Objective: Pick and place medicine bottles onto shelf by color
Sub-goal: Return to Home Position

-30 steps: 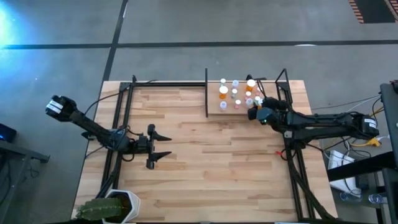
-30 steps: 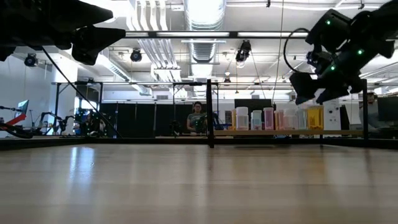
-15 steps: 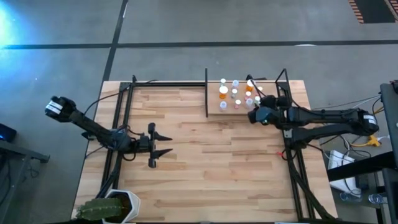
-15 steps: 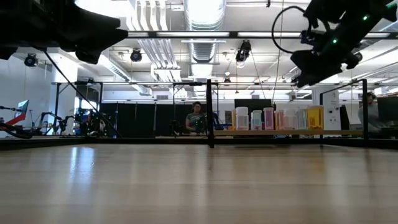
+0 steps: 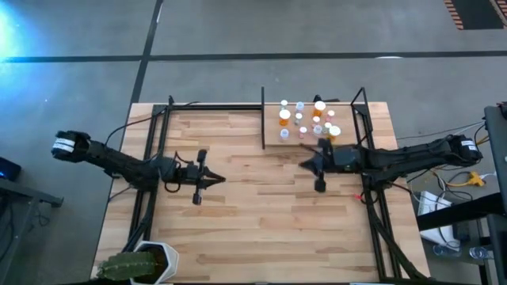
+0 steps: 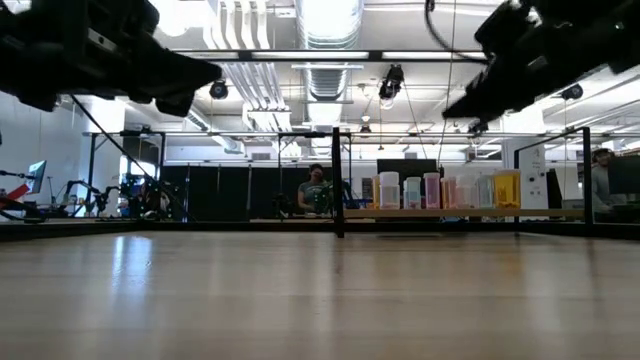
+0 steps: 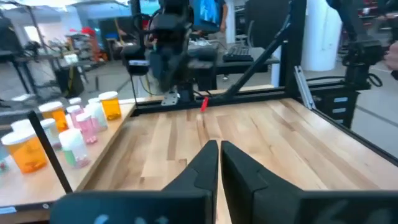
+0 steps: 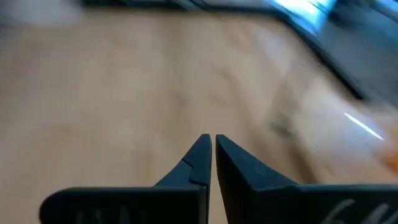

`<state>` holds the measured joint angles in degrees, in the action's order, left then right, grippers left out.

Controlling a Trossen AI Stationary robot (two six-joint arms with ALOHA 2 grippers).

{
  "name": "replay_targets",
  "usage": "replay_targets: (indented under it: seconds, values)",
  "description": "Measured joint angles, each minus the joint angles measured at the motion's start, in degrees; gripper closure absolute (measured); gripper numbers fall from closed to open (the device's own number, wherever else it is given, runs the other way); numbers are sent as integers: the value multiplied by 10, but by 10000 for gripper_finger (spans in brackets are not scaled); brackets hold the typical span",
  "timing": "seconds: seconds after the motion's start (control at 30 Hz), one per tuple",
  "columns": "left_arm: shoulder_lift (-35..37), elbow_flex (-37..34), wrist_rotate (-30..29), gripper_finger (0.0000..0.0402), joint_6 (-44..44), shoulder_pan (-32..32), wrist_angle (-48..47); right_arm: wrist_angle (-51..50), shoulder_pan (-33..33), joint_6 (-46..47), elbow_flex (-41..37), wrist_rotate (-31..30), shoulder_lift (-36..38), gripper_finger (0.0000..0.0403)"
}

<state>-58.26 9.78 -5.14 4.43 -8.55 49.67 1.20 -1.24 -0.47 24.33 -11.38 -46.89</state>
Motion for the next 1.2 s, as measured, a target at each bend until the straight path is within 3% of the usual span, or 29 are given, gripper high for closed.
replay_targets:
  seconds: [0.17, 0.23, 0.33, 0.53, 0.67, 0.9, 1.03, 1.13, 1.2]
  values:
    - [21, 0, 140, 401, -32, 95, -43, 144, 38, -58, -60, 231, 23, 390]
    - [34, -2, 168, 401, -48, 127, -55, 150, 64, -61, -76, 282, 41, 390]
    - [65, -11, 167, 401, -47, 157, -57, 152, 100, -60, -99, 308, 83, 391]
    - [163, -50, 155, 401, -41, 171, -64, 149, 125, -82, -146, 306, 214, 391]
    - [233, -87, 111, 402, -41, 171, -84, 136, 129, -101, -165, 231, 300, 391]
    - [350, -93, 27, 402, -27, 172, -227, 72, 130, -120, -194, 100, 414, 391]
    - [432, -93, 3, 402, -10, 172, -259, 68, 130, -85, -236, 98, 469, 391]
    - [501, -93, 5, 402, -19, 170, -350, 30, 130, -49, -237, 93, 467, 391]
    - [550, -93, -24, 401, -27, 171, -426, 27, 130, -45, -237, 92, 464, 391]
